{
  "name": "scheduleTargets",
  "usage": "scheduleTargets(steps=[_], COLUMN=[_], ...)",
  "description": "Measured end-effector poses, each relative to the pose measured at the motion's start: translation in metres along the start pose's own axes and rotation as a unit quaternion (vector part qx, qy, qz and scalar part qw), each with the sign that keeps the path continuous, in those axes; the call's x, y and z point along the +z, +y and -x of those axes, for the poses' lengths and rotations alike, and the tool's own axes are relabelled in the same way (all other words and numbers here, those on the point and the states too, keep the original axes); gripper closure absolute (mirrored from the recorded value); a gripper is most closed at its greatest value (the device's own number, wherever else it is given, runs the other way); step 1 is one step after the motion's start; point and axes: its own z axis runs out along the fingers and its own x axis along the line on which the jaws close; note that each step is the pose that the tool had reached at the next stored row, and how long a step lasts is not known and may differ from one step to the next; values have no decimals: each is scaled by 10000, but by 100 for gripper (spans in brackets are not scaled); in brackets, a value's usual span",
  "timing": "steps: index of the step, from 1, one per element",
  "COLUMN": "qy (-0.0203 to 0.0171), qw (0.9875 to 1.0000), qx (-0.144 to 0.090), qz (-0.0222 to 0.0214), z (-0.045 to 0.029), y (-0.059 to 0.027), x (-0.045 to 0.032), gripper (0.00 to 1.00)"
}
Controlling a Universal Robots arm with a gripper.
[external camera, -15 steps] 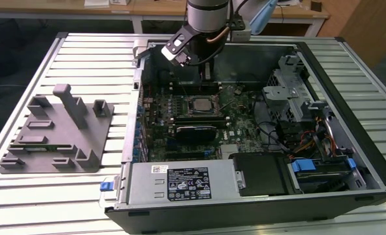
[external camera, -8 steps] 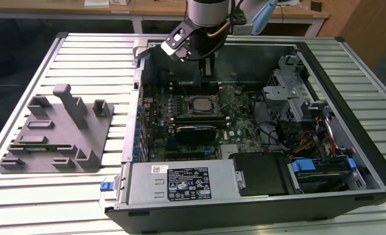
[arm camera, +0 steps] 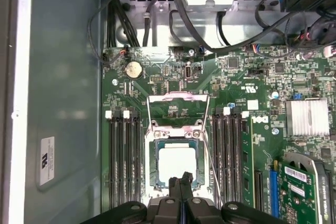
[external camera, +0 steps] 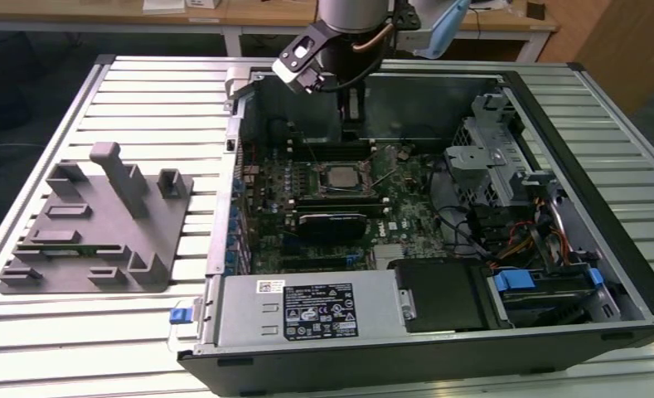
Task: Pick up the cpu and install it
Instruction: 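Close the cpu cover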
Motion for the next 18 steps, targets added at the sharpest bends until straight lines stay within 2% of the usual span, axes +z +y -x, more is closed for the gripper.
scheduleTargets(steps=[7,18], qy=[-1,0], qw=[10000,10000], qx=[-1,0], qz=[0,0], z=[0,-7], y=[11,198], x=[-13,0], gripper=[89,89])
